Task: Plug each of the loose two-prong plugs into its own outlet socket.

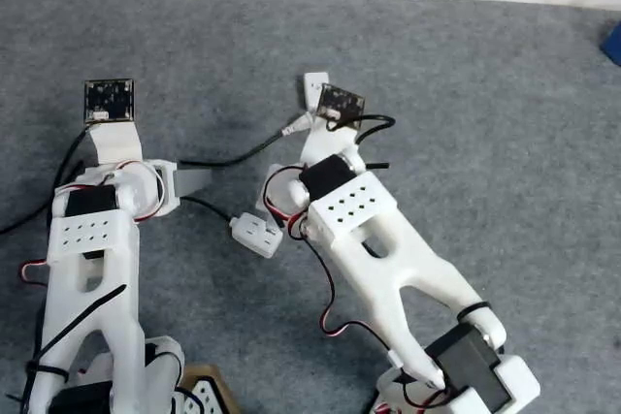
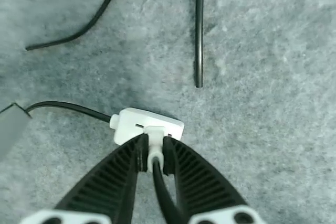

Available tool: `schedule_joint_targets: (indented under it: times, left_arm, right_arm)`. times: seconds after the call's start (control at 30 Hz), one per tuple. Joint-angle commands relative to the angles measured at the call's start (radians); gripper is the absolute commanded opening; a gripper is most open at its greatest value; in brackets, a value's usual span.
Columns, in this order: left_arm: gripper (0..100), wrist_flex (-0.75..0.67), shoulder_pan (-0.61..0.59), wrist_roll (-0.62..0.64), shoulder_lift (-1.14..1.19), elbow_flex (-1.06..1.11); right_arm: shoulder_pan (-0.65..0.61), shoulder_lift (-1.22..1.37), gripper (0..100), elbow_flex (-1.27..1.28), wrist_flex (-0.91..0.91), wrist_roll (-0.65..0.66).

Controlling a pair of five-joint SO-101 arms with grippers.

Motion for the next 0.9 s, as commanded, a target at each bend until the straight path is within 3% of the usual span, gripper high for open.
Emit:
schedule_joint_targets:
  times: [0.0, 0.6, 0.87]
  left_arm:
    - [42, -0.015, -0.007, 0.011, -0.001, -0.039]
    - [42, -0.015, -0.008, 0.011, 0.001, -0.039]
    - [42, -0.015, -0.01, 0.012, 0.001, -0.039]
  right_arm:
    - [0.008, -0.005, 0.5, -0.004, -0.013, -0.009]
    - [-0.038, 0.082, 0.5, 0.024, -0.03, -0.008]
    - [-0.119, 0.088, 0.5, 0.035, -0.074, -0.012]
